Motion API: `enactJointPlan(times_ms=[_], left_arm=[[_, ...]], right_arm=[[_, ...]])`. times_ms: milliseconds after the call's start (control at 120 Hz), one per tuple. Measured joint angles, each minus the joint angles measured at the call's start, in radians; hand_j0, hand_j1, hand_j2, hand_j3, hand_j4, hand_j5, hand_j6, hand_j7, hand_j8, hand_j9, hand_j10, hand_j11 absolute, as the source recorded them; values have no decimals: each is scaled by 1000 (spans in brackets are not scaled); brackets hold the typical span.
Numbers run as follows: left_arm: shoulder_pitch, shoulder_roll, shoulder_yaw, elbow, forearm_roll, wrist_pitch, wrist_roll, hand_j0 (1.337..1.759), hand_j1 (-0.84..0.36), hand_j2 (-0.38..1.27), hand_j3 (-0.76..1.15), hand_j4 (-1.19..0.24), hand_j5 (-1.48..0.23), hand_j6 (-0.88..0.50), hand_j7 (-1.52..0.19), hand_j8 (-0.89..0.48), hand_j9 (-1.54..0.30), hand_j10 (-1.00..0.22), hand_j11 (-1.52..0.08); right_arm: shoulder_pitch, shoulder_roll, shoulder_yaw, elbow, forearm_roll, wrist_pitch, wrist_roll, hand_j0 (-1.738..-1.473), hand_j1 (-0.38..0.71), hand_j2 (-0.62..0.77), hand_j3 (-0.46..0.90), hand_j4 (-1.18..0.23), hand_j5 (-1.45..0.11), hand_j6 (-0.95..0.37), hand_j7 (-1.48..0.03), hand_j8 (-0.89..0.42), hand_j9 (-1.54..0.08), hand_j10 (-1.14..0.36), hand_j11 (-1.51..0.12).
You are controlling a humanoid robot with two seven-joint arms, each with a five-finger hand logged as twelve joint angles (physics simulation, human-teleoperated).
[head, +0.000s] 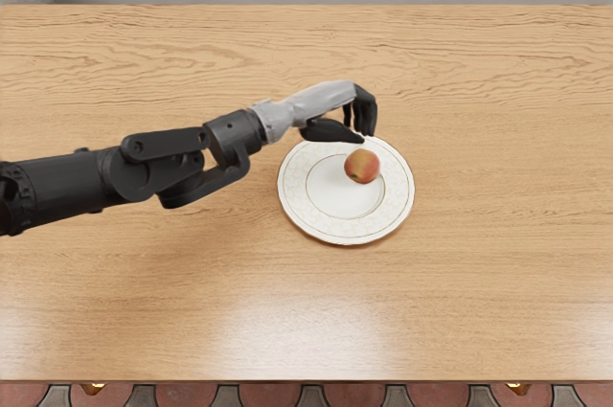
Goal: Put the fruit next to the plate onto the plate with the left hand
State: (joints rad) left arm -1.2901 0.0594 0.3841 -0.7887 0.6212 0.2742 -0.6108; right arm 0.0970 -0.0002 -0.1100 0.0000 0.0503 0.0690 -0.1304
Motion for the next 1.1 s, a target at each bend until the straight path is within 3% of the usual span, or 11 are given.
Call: enactJointPlan(times_ms=[142,283,358,525,600,775,925,1100], left_arm=[[0,7,-8,-3,-7,-1,0,1658,-532,229,0,-756,-997,-727,-993,-714,-990,-744,-990],[30,30,-96,-4,-62,-1,0,1658,-202,135,0,-471,-619,-457,-617,-450,-616,-465,-616],[82,61,-158,-5,-73,0,0,1658,-47,97,0,-340,-446,-330,-444,-325,-443,-335,-443],[201,168,-378,-7,-94,-6,0,1658,160,47,0,-163,-213,-159,-212,-157,-212,-161,-212],[226,209,-436,-8,-130,-39,0,1658,211,34,0,-120,-156,-117,-155,-115,-155,-118,-155],[385,268,-599,-11,-173,-194,0,1658,278,18,0,-62,-81,-61,-81,-60,-81,-61,-81],[507,398,-754,-20,-181,-408,0,1658,304,12,0,-39,-51,-38,-51,-38,-51,-38,-51],[588,451,-829,-43,-183,-578,0,1658,324,8,0,-22,-30,-22,-30,-22,-30,-22,-30]], right_arm=[[1,0,5,0,0,0,0,-1658,-348,-2,0,0,1,6,0,4,0,3,0],[1,0,7,0,0,0,0,-1658,-348,-2,0,0,1,6,0,4,0,3,0],[1,0,7,0,0,0,0,-1658,-348,-2,0,0,1,6,0,4,0,3,0],[1,0,7,0,0,0,0,-1658,-348,-2,0,0,1,6,0,4,0,3,0],[1,0,7,0,0,0,0,-1658,-348,-2,0,0,1,6,0,4,0,3,0],[2,0,7,0,0,0,0,-1658,-348,-2,0,0,1,6,0,4,0,3,0],[3,0,8,0,0,0,0,-1658,-348,-2,0,0,1,6,0,4,0,3,0],[4,0,8,0,0,0,0,-1658,-348,-2,0,0,1,6,0,4,0,3,0]])
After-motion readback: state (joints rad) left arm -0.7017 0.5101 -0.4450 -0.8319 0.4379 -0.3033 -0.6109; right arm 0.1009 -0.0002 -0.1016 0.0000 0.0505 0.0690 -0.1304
